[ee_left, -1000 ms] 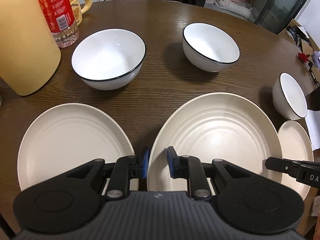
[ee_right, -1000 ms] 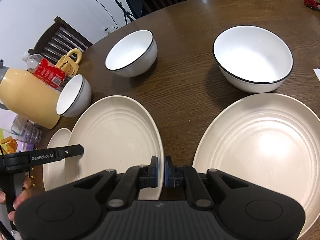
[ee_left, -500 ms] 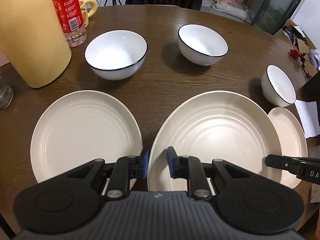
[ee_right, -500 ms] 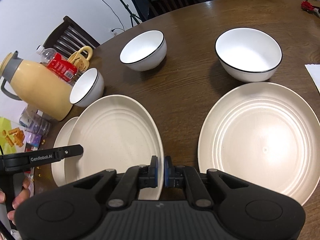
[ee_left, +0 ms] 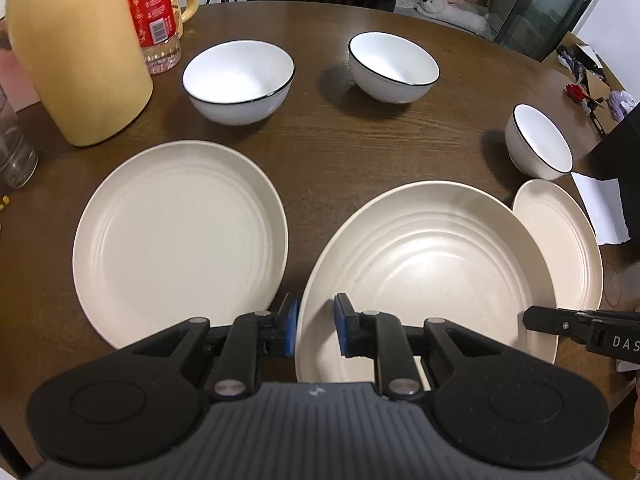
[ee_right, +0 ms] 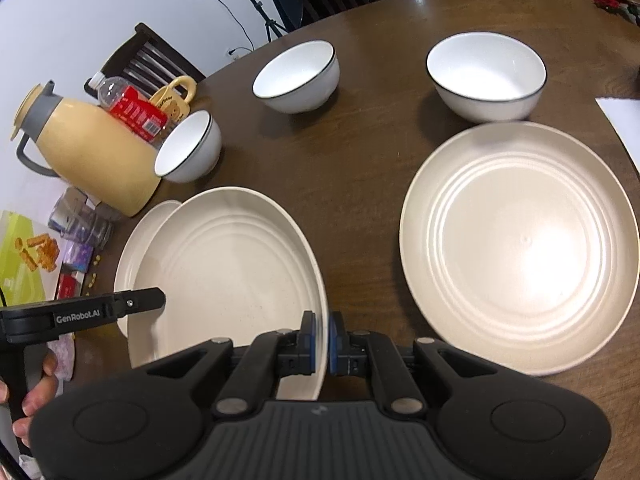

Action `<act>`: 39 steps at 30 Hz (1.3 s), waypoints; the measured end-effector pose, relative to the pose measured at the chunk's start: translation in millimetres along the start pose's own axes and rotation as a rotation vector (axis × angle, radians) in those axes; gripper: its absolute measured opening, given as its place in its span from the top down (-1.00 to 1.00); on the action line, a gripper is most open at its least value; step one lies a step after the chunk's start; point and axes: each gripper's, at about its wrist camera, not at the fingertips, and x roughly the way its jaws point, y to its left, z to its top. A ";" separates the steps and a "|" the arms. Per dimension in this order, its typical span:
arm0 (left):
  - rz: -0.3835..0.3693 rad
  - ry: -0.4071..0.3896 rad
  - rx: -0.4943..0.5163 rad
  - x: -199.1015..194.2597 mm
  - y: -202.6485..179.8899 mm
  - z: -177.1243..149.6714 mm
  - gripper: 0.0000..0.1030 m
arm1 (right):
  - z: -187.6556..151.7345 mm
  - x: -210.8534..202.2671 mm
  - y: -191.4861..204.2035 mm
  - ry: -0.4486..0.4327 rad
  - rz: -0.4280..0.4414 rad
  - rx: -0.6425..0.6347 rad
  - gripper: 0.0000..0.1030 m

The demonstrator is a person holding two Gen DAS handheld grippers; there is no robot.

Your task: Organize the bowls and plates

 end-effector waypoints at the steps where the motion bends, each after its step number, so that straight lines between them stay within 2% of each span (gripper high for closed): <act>1: -0.001 0.001 -0.002 -1.0 0.7 -2.4 0.62 | -2.5 -0.7 -0.2 0.002 0.002 0.000 0.87; 19: -0.009 0.061 -0.030 1.8 8.6 -45.0 0.62 | -36.5 0.3 -1.8 0.053 -0.008 -0.003 0.88; 39: 0.003 0.129 -0.045 23.2 13.9 -67.0 0.62 | -53.5 19.4 -8.5 0.102 -0.039 0.025 0.88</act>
